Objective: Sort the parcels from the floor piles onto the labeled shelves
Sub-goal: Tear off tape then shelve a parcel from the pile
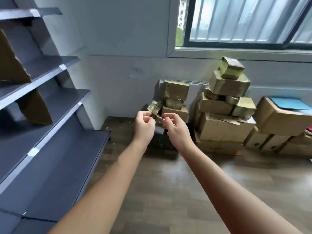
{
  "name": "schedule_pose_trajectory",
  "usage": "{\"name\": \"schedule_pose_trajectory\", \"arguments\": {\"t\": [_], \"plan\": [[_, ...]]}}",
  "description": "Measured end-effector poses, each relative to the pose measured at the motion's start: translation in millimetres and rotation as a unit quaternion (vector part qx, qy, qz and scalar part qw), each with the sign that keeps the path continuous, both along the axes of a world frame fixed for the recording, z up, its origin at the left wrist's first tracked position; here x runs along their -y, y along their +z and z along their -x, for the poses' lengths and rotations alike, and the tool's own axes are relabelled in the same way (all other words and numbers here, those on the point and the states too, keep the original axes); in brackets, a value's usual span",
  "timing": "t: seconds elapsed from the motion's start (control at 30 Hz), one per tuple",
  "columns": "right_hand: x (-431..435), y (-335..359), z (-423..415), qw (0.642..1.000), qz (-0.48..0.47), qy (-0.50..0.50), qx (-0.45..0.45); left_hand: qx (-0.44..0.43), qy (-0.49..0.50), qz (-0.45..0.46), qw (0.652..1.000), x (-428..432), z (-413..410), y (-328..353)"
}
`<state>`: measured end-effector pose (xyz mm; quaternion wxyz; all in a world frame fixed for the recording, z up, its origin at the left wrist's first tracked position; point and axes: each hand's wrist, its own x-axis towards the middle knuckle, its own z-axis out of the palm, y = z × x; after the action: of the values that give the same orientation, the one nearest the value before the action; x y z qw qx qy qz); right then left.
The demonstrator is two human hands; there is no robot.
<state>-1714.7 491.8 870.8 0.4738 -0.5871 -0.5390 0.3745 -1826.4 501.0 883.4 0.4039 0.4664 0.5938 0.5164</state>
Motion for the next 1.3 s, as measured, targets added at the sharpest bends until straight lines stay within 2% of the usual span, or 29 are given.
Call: {"name": "schedule_pose_trajectory", "arguments": {"t": [0.47, 0.73, 0.93, 1.3], "plan": [[-343.7, -30.8, -124.7, 0.997, 0.031, -0.071, 0.021, 0.011, -0.050, 0.014, 0.999, -363.1, -105.7, -37.7], [-525.2, -34.9, -181.5, 0.990, 0.069, -0.121, 0.032, -0.014, -0.088, 0.051, 0.995, -550.7, -147.9, -44.4], [-636.3, -65.9, -218.5, 0.987, 0.098, -0.118, 0.040, -0.041, -0.081, 0.088, 0.992, -663.8, -180.0, -72.9], [-828.9, -152.5, -289.4, 0.975, 0.193, -0.042, 0.099, -0.133, -0.027, 0.186, 0.973, -846.7, -235.8, -145.6]]}}
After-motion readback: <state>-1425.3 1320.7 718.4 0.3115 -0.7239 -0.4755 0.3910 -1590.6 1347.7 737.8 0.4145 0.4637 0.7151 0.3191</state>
